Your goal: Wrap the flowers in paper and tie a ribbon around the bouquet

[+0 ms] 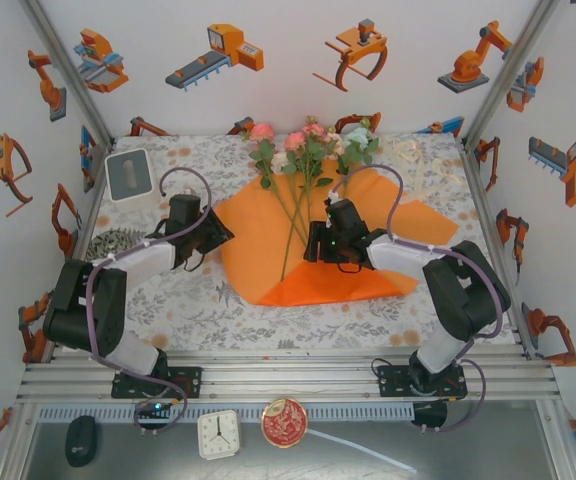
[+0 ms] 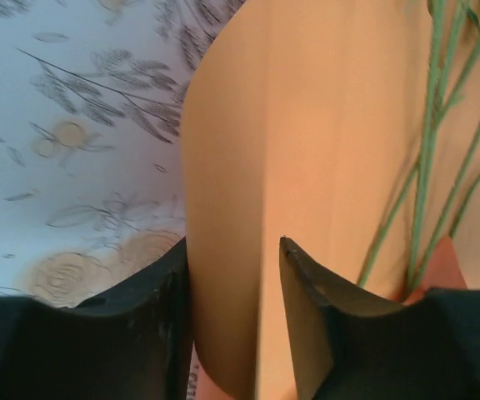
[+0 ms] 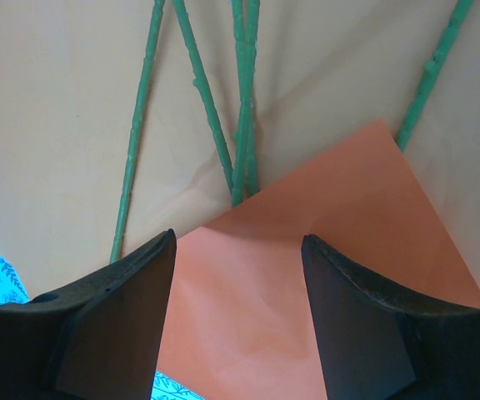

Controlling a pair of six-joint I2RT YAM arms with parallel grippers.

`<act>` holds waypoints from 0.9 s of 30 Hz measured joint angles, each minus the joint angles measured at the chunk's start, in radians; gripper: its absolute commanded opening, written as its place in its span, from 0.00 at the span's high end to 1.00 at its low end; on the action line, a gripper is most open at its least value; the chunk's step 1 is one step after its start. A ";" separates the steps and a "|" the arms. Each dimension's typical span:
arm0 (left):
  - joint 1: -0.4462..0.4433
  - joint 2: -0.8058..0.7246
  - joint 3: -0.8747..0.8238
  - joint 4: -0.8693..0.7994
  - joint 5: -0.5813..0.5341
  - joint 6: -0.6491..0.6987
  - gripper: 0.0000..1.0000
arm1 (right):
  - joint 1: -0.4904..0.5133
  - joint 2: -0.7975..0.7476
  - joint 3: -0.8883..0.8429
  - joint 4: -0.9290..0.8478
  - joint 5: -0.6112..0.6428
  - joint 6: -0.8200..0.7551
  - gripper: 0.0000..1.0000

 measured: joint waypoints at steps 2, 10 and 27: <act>-0.015 -0.017 0.000 -0.016 0.006 -0.010 0.85 | 0.000 0.000 -0.001 0.000 0.000 0.003 0.41; -0.078 -0.077 0.147 -0.130 0.011 -0.017 0.89 | 0.010 -0.046 -0.002 -0.051 -0.007 0.060 0.37; -0.175 0.054 0.400 -0.198 0.061 -0.039 0.87 | 0.173 -0.130 -0.160 0.122 -0.181 0.064 0.03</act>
